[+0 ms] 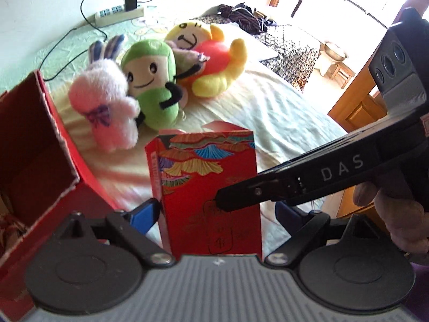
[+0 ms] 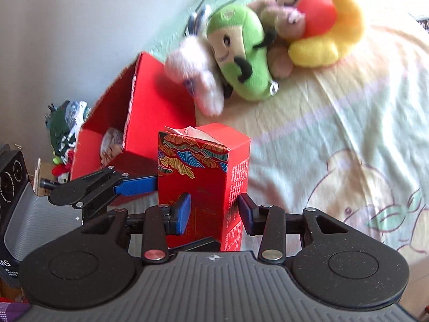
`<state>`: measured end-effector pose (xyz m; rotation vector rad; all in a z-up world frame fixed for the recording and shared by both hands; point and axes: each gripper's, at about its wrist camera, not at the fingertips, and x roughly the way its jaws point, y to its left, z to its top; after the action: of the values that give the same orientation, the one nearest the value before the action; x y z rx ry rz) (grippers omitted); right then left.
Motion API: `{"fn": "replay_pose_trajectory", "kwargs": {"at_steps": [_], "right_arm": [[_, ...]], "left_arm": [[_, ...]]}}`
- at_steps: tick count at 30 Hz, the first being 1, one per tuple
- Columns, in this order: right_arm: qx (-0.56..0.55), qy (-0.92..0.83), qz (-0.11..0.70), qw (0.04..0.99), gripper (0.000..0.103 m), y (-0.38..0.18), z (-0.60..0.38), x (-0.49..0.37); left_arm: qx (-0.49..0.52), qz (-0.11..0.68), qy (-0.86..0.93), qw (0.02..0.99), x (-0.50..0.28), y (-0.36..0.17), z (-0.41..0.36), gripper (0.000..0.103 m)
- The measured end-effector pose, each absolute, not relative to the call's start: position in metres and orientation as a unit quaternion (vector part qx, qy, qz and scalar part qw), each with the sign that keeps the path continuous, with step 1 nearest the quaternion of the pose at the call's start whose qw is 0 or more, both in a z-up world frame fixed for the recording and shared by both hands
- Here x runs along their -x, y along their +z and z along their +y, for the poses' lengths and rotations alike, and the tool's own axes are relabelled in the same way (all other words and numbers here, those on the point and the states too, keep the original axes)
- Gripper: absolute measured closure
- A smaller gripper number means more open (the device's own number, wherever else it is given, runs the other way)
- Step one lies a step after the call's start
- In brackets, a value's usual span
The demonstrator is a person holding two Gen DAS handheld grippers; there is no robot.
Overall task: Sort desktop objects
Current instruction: 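Lift the gift box with the right tool over the red box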
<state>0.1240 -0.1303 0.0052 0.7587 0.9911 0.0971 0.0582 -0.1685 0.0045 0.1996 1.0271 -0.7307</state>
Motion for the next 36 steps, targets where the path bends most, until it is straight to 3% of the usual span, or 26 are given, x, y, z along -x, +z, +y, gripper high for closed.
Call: {"fn": "replay_pose_trajectory", "kwargs": {"at_steps": [18, 28, 36], "right_arm": [[-0.259, 0.147, 0.342, 0.891, 0.061, 0.096, -0.111, -0.204], [-0.236, 0.183, 0.348, 0.889, 0.061, 0.097, -0.065, -0.245], [-0.197, 0.174, 0.388, 0.883, 0.061, 0.077, -0.026, -0.274]], "left_arm": [[-0.076, 0.353, -0.243, 0.900, -0.095, 0.111, -0.104, 0.011], [-0.052, 0.362, -0.193, 0.911, -0.100, 0.113, -0.047, 0.011], [-0.028, 0.407, -0.178, 0.895, -0.120, 0.081, -0.013, 0.011]]}}
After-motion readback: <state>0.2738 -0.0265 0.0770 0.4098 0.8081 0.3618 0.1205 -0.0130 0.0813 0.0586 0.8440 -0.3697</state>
